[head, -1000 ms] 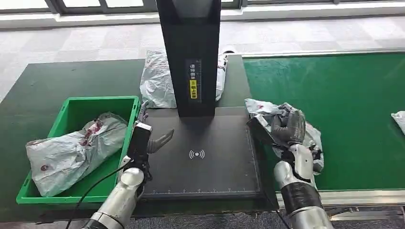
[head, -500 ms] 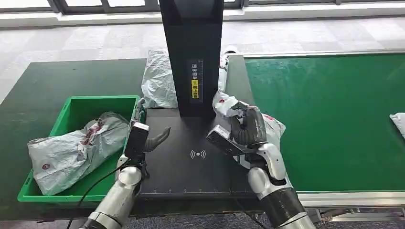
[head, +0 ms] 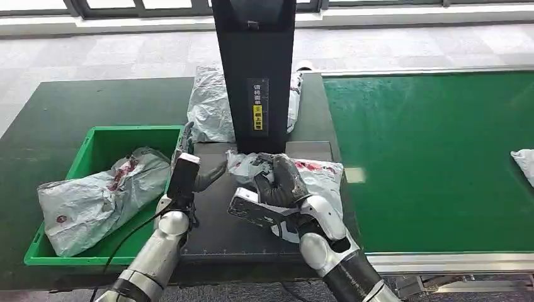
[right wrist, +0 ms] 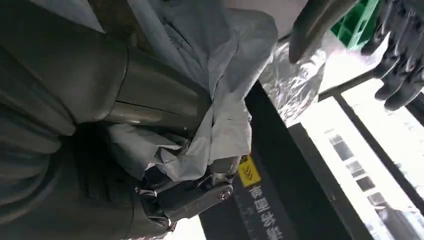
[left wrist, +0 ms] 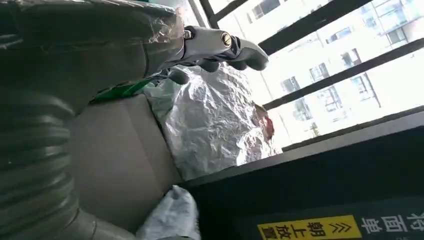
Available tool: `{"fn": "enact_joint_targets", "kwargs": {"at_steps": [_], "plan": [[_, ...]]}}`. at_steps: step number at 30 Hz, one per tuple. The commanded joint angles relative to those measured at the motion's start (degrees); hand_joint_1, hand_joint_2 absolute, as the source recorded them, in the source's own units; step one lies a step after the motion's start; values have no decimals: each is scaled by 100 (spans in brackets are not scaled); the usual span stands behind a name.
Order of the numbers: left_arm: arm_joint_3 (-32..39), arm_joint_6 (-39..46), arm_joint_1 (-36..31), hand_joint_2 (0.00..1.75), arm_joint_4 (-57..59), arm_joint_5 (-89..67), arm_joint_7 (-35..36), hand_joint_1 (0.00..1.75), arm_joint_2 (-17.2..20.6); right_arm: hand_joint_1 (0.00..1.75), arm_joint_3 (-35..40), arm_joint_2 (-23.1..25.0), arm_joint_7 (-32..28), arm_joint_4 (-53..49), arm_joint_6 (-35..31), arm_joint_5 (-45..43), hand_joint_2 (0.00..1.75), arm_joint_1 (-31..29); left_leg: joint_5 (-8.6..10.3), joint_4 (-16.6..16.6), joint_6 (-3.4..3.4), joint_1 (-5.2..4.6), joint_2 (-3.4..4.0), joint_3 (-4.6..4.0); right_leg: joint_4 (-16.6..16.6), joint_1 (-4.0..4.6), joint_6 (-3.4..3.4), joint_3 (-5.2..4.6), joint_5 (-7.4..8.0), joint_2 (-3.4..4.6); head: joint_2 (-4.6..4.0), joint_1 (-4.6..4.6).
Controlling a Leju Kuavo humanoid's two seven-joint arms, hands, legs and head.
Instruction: Moved the parcel from conveyor to table for the left to box.
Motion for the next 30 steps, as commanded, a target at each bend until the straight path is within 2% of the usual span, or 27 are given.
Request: {"fn": "enact_joint_targets", "kwargs": {"at_steps": [1, 2, 14, 19, 21, 27, 29, 30], "plan": [[-296, -119, -549, 175, 616, -40, 99, 0, -14, 175, 1002, -284, 96, 868, 784, -249, 175, -414, -1, -1, 3, 2, -4, 11, -4, 1, 0, 10, 1, 15, 2, 0], [-331, -104, -652, 175, 738, -14, 92, 0, -90, 0, 1234, -312, 336, 1074, 1134, -149, 175, -344, -1, -2, 2, 2, -7, 11, -6, -2, 0, 13, 1, 9, 0, 0], [-312, -75, -587, 175, 649, 43, 60, 0, -52, 0, 1166, -328, 453, 1167, 1088, -90, 175, -363, -1, -6, 2, 3, -14, 21, -14, 0, -1, 24, 2, 13, 2, 0], [-254, -124, -324, 175, 341, 128, 46, 0, -4, 0, 467, -360, 447, 621, 360, -75, 175, -159, -2, -4, 2, 1, -10, 16, -11, -1, 0, 18, 1, 11, 0, -2], [-328, -174, -258, 175, 330, -17, 86, 0, 50, 0, 159, -381, 258, 286, 63, -108, 175, -58, -4, -3, 3, 2, -12, 16, -11, 0, 0, 19, 0, 11, 2, -2], [-376, -498, -275, 175, 412, -258, 18, 0, 159, 0, -803, -384, -1375, -659, -870, -1586, 175, 380, -2, -1, 2, -1, -18, 8, -7, -3, 1, 12, -2, -2, 2, -2], [-367, -543, -283, 175, 453, -261, 15, 0, 155, 0, -868, -405, -1484, -713, -942, -1689, 175, 411, -2, -2, 3, 1, -26, 12, -11, -1, 0, 19, -3, -4, 0, 0], [-376, -599, -299, 175, 526, -270, -1, 0, 144, 0, -1099, -285, -1814, -803, -1092, -2141, 175, 499, -2, -1, 3, -1, -18, 8, -8, -3, 1, 13, -1, -2, 2, 0]]}}
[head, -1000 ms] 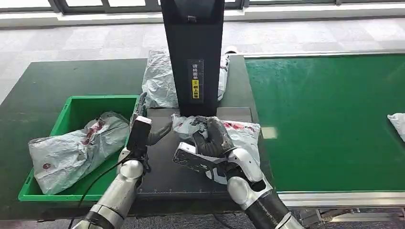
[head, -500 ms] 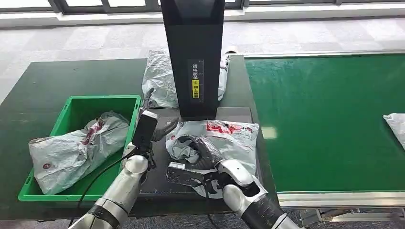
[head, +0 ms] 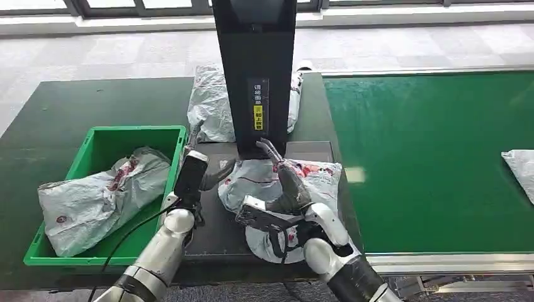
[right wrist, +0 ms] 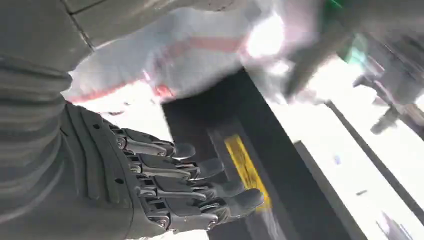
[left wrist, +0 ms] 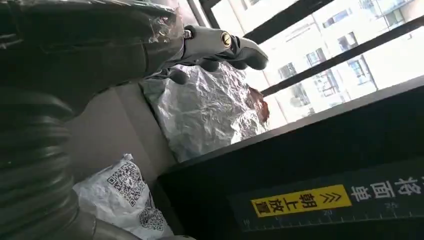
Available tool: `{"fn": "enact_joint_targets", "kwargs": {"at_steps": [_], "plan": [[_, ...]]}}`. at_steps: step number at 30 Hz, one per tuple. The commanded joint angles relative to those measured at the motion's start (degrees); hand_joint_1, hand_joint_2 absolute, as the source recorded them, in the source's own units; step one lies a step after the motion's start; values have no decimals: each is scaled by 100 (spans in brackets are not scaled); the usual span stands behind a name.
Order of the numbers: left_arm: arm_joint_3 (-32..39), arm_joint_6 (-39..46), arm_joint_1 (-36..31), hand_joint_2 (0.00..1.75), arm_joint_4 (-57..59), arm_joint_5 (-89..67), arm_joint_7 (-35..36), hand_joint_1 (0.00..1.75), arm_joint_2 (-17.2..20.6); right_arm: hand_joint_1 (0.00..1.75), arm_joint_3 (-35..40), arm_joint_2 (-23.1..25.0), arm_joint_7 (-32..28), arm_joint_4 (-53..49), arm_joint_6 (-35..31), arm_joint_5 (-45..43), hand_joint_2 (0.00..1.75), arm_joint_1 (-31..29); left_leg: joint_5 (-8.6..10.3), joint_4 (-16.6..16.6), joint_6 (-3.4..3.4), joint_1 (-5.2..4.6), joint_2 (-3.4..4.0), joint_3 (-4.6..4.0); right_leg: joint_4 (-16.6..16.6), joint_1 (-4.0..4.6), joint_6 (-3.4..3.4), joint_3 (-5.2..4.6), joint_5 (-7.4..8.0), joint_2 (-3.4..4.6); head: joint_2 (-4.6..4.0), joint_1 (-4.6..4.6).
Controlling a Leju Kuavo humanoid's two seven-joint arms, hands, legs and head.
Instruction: Moved the parcel from conveyor to table for the left to box.
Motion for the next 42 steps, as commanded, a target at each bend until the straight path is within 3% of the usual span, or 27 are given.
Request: {"fn": "enact_joint_targets", "kwargs": {"at_steps": [1, 8, 16, 19, 27, 28, 29, 35, 37, 39, 42], "plan": [[-281, -340, -165, 175, 444, -209, -91, 0, 214, 0, -1379, 35, -1281, -853, -634, -1540, 175, 350, -1, -6, 1, 3, -19, 16, -7, 1, -2, 19, -4, 5, 2, 0], [-766, -1004, -270, 175, 754, -698, -322, 0, 354, 0, -2158, 228, -1458, -686, -222, -2611, 175, 204, 1, -4, 1, 1, -12, 9, -5, 0, -2, 11, 0, 5, 0, 0], [-2070, -1905, -841, 175, 2130, -3000, 200, 0, 505, 0, -2827, 459, -1471, -536, 251, -2530, 175, 239, 2, -9, 0, 3, -26, 20, -9, 2, -3, 25, -2, -2, 2, 0], [-2280, -2361, -1035, 175, 2523, -3266, 207, 0, 418, 0, -2927, 519, -1389, -644, 335, -2459, 175, 318, 0, -10, -1, 3, -13, 22, -10, 2, -4, 23, 2, 11, 2, 0], [-2285, -2399, -1111, 175, 2506, -3389, 53, 0, 371, 0, -3046, 547, -1313, -864, 434, -2315, 175, 513, -2, -7, 0, 2, -9, 24, -6, 2, -2, 26, 2, 10, 0, -2], [-2255, -2368, -1119, 175, 2447, -3402, 24, 168, 367, 0, -3061, 545, -1282, -904, 457, -2278, 175, 561, -1, -6, 1, 0, -10, 20, -5, 0, -1, 23, 2, 6, 2, -2], [-2230, -2348, -1143, 175, 2401, -3403, 16, 175, 360, 0, -3079, 541, -1259, -948, 460, -2254, 175, 613, -1, -6, 1, 2, -11, 23, -6, 2, -1, 27, 2, 8, 2, 0], [-1519, -1324, -1161, 175, 1640, -3194, 239, 175, 214, 0, -3276, 644, -1079, -1577, 445, -2168, 175, 1095, 0, -2, 2, 6, -31, 17, -5, 1, -2, 26, -3, -7, 2, 0], [-834, 269, -1104, 175, 672, -2978, 308, 175, 86, 0, -3310, 707, -964, -1859, 353, -2166, 175, 1305, -3, -2, 2, 6, -27, 18, -3, -1, -3, 26, -4, -1, 2, 0], [-866, -91, -1077, 175, 58, -2994, 663, 175, 218, 0, -3269, 694, -945, -1921, 339, -2172, 175, 1361, -4, 10, 2, 8, -33, 2, 5, 1, -3, 13, -6, -10, 2, 0], [-863, -93, -1033, 175, 101, -2995, 650, 175, 215, 0, -3267, 695, -941, -1886, 337, -2174, 175, 1333, -7, 8, -1, 8, -18, 7, 5, 4, -4, 11, -5, 7, 2, 2]]}}
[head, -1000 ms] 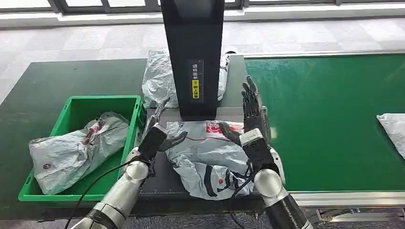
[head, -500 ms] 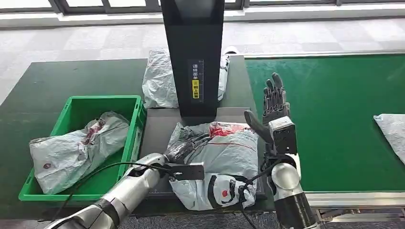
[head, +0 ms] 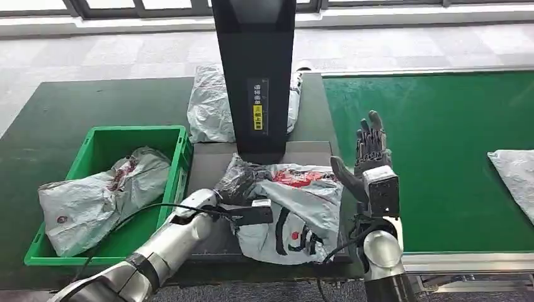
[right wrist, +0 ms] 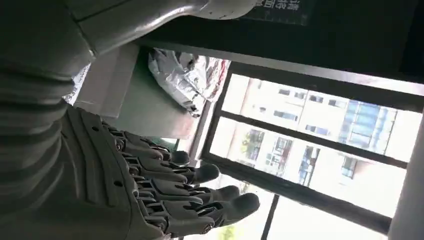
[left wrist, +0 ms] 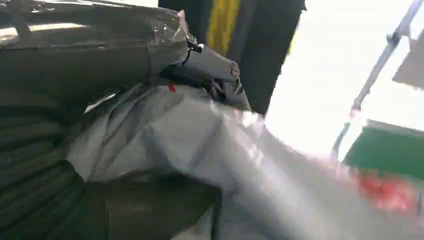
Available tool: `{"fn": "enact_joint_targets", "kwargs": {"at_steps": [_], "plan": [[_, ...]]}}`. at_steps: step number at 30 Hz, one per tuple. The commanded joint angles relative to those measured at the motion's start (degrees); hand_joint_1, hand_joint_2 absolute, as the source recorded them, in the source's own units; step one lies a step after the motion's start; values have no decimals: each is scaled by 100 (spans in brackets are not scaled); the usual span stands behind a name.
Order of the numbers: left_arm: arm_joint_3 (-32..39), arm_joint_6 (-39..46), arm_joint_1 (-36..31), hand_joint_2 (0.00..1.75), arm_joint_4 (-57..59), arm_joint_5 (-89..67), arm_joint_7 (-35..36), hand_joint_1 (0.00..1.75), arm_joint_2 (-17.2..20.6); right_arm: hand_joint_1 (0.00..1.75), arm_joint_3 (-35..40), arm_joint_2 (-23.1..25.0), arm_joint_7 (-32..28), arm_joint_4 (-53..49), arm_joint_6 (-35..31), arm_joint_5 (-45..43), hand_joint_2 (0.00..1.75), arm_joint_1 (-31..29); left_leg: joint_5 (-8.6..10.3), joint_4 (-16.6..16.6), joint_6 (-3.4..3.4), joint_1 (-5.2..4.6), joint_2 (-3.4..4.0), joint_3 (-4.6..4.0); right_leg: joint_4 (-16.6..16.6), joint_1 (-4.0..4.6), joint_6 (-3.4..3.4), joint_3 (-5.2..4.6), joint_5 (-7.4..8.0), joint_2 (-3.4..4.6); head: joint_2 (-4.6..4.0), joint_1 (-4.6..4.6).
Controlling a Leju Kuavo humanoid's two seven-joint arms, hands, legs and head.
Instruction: Moved the parcel from conveyor to table for the left to box.
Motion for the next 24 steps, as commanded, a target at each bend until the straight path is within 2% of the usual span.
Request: {"fn": "enact_joint_targets", "kwargs": {"at_steps": [1, 6, 7, 10, 11, 12, 15, 16, 21, 23, 24], "plan": [[704, 187, -88, 175, -1220, 52, 361, 175, 14, 0, -437, 196, 83, -349, -30, -14, 175, 200, -3, -2, -1, 4, -9, 5, -2, 3, -4, 6, -3, 10, -2, -2], [698, 259, -76, 175, -1139, 45, 316, 175, 2, 0, -437, 191, 83, -328, -33, -15, 175, 179, -3, -5, 0, 4, -9, 10, -6, 4, -3, 10, -2, 14, 0, 0], [1062, 1368, -180, 175, -1233, 40, 285, 175, -75, 0, -443, 260, 102, -261, -25, -41, 175, 150, -3, -3, 0, 5, -9, 9, -5, 5, -3, 9, -3, 12, 0, -2], [1380, 1912, -407, 175, -1833, -467, 694, 175, 216, 0, -355, 316, 80, -45, -62, -68, 175, 13, -6, 5, 0, 9, -5, 3, 1, 8, -5, 3, -2, 23, 0, 0], [2188, 2440, -175, 175, -2659, -1301, 1254, 175, 203, 0, -352, 320, 109, 19, -31, -200, 175, -16, -6, 10, -1, 9, 7, -8, 7, 8, -5, -10, 1, 28, 0, 0], [2858, 2440, -49, 175, -3108, -2469, 989, 175, 104, 0, -309, 265, 61, 130, -75, -238, 175, -65, -9, 11, -2, 12, 20, -3, 8, 11, -8, -9, 1, 43, 0, 0], [3850, 2440, 165, 175, -3586, -3080, 662, 175, 86, 0, -220, 190, -26, 317, -126, -330, 175, -143, -9, 2, -5, 11, 47, 2, 5, 10, -10, -10, 9, 63, 0, -2], [3850, 2440, 165, 175, -3586, -3080, 662, 175, 86, 0, -220, 190, -26, 317, -126, -330, 175, -143, -5, -1, -3, 7, 35, -1, 2, 10, -7, -8, 7, 44, 0, 0], [3850, 2440, 165, 175, -3586, -3080, 662, 175, 86, 0, -220, 190, -26, 317, -126, -330, 175, -143, -4, -6, -4, 10, 31, 9, -1, 14, -11, -3, 3, 46, -2, -2], [4211, 2440, 312, 175, -3864, -3482, 740, 175, -83, 0, -161, 131, -31, 285, -147, -325, 175, -113, -3, -6, -2, 7, 18, 8, 0, 10, -9, 0, -1, 31, 0, 0], [4432, 2440, 409, 175, -4019, -3628, 856, 175, -39, 0, -126, 82, -31, 301, -164, -332, 175, -99, -4, -8, -1, 11, 20, 13, -7, 14, -9, 7, 1, 38, 0, 0]]}}
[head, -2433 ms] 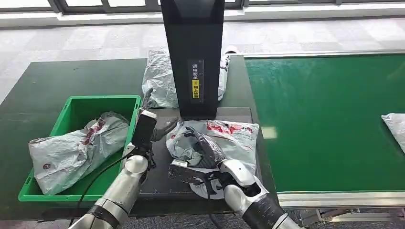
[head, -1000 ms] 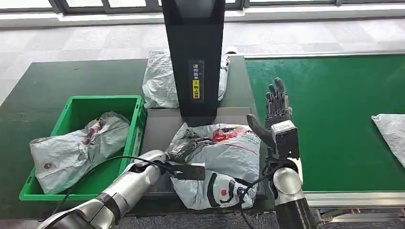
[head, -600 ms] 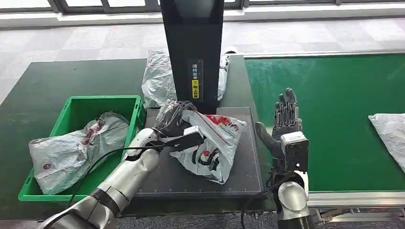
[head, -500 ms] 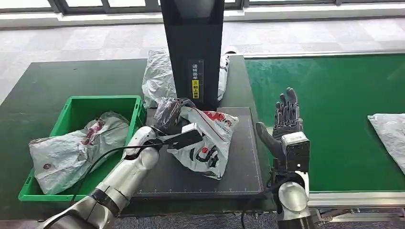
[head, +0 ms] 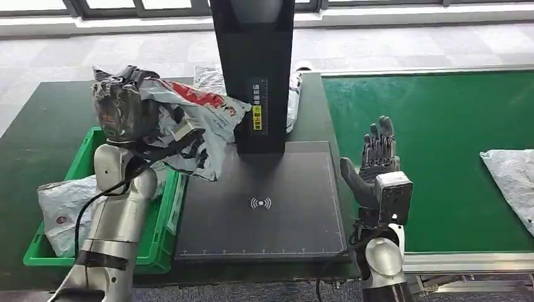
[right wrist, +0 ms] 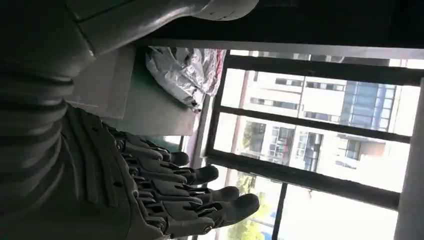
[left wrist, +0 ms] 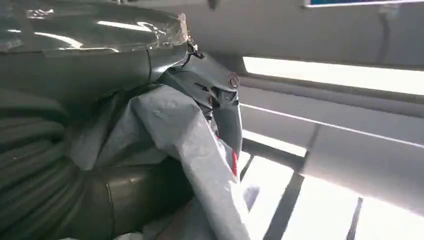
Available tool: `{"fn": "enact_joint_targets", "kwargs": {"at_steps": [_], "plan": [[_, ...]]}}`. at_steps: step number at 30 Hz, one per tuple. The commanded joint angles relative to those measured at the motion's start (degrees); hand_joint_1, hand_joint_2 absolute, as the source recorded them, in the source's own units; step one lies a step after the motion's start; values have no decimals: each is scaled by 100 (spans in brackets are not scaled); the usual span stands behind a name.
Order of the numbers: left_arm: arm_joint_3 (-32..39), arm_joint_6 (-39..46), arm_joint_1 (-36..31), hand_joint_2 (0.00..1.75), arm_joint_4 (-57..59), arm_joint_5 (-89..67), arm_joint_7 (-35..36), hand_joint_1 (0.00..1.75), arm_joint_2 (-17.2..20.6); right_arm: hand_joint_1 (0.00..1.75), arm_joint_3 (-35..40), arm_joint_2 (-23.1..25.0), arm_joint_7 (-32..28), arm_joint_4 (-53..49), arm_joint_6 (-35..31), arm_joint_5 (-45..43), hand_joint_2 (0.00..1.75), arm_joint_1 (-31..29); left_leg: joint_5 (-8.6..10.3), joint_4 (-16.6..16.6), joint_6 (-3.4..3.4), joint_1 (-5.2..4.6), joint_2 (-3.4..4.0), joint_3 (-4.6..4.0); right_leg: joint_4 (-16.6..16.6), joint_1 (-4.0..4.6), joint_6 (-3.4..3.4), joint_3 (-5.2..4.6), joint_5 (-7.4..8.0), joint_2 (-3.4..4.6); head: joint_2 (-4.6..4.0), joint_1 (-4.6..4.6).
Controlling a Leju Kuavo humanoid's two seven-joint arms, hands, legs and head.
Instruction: Moved the parcel from conveyor to table for the left to box.
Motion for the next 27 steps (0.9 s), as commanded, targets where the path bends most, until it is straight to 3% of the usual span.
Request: {"fn": "enact_joint_targets", "kwargs": {"at_steps": [1, 3, 5, 6, 7, 10, 11, 12, 14, 15, 16, 19, 24, 27], "plan": [[1430, 2, 363, 175, -1093, -1120, 477, 175, 51, 0, -58, -112, 11, 503, -32, -100, 175, -218, -3, -4, 1, 2, 10, 13, -8, 0, 0, 10, 3, 26, -2, 0], [1863, 2, 454, 175, -1059, -1259, 369, 175, 155, 0, 7, -217, 19, 587, -53, -270, 175, -230, -7, -5, -1, 5, 25, 18, -10, 1, -1, 12, 4, 45, -2, 0], [1616, 2, 620, 175, -823, -1490, 1054, 175, 665, 0, -13, -254, 1, 612, -16, -395, 175, -220, -6, -10, -2, 4, 28, 23, -12, -2, -2, 16, 4, 48, 0, 0], [1532, 2, 720, 175, -422, -1492, 1442, 175, 992, 0, -12, -260, 2, 593, -15, -393, 175, -188, -5, -16, -3, 2, 30, 30, -14, -4, -3, 20, 4, 52, -2, 0], [424, -12, 758, 175, 309, -1492, 2902, 175, 2002, 0, -18, -274, 0, 584, -95, -302, 175, -178, -5, -21, -4, 5, 24, 37, -20, -2, -5, 28, 4, 51, -2, 0], [424, -12, 758, 175, 309, -1492, 2902, 175, 2002, 0, -18, -274, 0, 584, -95, -302, 175, -178, -2, -18, -6, 2, 8, 28, -12, -1, -6, 21, 0, 27, -2, 2], [-420, -1138, 736, 175, 588, -1492, 3948, 175, 2377, 0, 29, -300, -9, 632, -320, 97, 175, -218, -3, -18, -7, 7, 7, 32, -13, 4, -9, 22, -1, 33, -2, -2], [-222, -1148, 597, 175, 931, -1492, 3622, 175, 2111, 0, -8, -268, 42, 642, -293, 123, 175, -264, -2, -22, -7, 10, 5, 39, -17, 7, -11, 26, -2, 38, 0, -2], [-98, -2235, 287, 175, 1707, -1492, 3063, 169, 1751, 0, -69, -255, 82, 653, -263, 238, 175, -300, 7, -21, -9, 15, -11, 29, -19, 13, -9, 20, -1, 22, -2, -2], [-53, -2717, -10, 175, 2326, -1131, 2447, 10, 1517, 0, -126, -284, 86, 635, -211, 244, 175, -265, 11, -25, -6, 15, -30, 31, -23, 13, -5, 30, -3, 3, 0, 0], [-77, -3190, -213, 175, 2765, -869, 2039, 0, 1386, 0, -176, -318, 95, 622, -95, 230, 175, -230, 17, -28, 0, 14, -56, 32, -29, 12, -3, 41, -6, -20, 0, 0], [-358, -3777, -463, 175, 3308, -565, 1654, 0, 1348, 0, -318, -373, 103, 595, 115, 179, 175, -111, 18, -18, -1, 12, -55, 24, -21, 4, -4, 36, -2, -30, 0, 0], [-453, -3788, -599, 175, 3238, -427, 1785, 0, 1532, 0, -262, -447, 151, 410, 22, 523, 175, 147, 7, -4, -1, 18, -29, 16, -20, 6, -2, 25, 5, -6, 0, 0], [-377, -4022, -764, 175, 3107, 35, 1394, 0, 1589, 0, -230, -510, 246, 416, 49, 565, 175, 206, 2, -1, -3, 20, -18, 16, -16, 8, -5, 22, 5, 10, 0, -2]]}}
